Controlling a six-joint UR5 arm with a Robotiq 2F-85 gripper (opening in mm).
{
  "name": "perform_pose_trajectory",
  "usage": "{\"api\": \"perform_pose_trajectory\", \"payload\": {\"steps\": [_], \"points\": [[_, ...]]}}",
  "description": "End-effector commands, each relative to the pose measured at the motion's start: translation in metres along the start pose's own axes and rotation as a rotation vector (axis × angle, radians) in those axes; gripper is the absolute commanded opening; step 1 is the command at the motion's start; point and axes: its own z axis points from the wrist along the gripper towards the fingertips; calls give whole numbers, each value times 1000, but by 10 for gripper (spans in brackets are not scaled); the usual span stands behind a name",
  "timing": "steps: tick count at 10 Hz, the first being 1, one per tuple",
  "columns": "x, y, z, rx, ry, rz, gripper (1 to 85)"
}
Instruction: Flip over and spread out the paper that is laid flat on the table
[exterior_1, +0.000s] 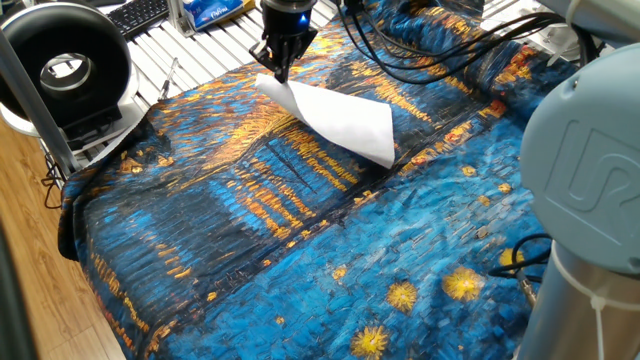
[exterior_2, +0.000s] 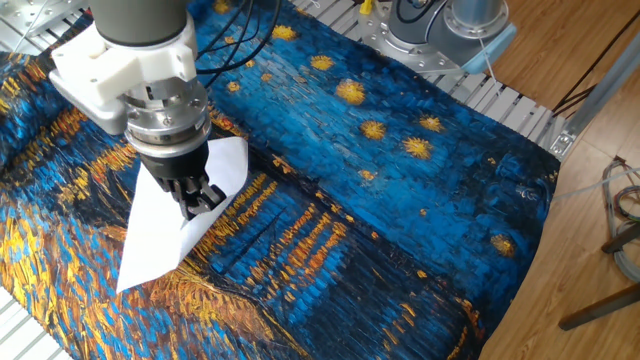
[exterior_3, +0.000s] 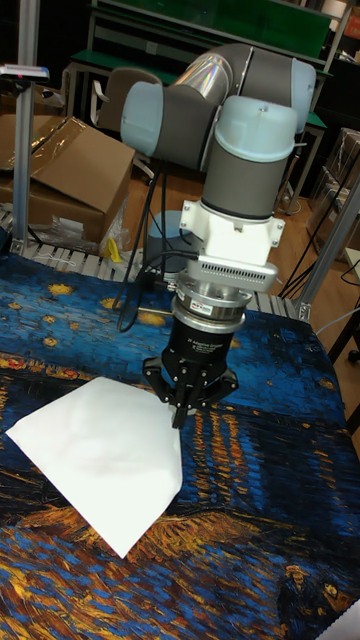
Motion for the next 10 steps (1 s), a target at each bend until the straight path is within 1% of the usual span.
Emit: {"api": "perform_pose_trajectory", "payload": {"steps": [1, 2, 4, 5, 7, 8, 10], "points": [[2, 7, 2, -30, 6, -38, 290], [3, 9, 2, -38, 12, -50, 360], [4, 11, 2, -46, 12, -72, 437], [4, 14, 2, -58, 12, -74, 470], [4, 12, 2, -51, 12, -89, 507], [4, 15, 2, -63, 14, -95, 547], [5, 13, 2, -56, 17, -113, 587]]}}
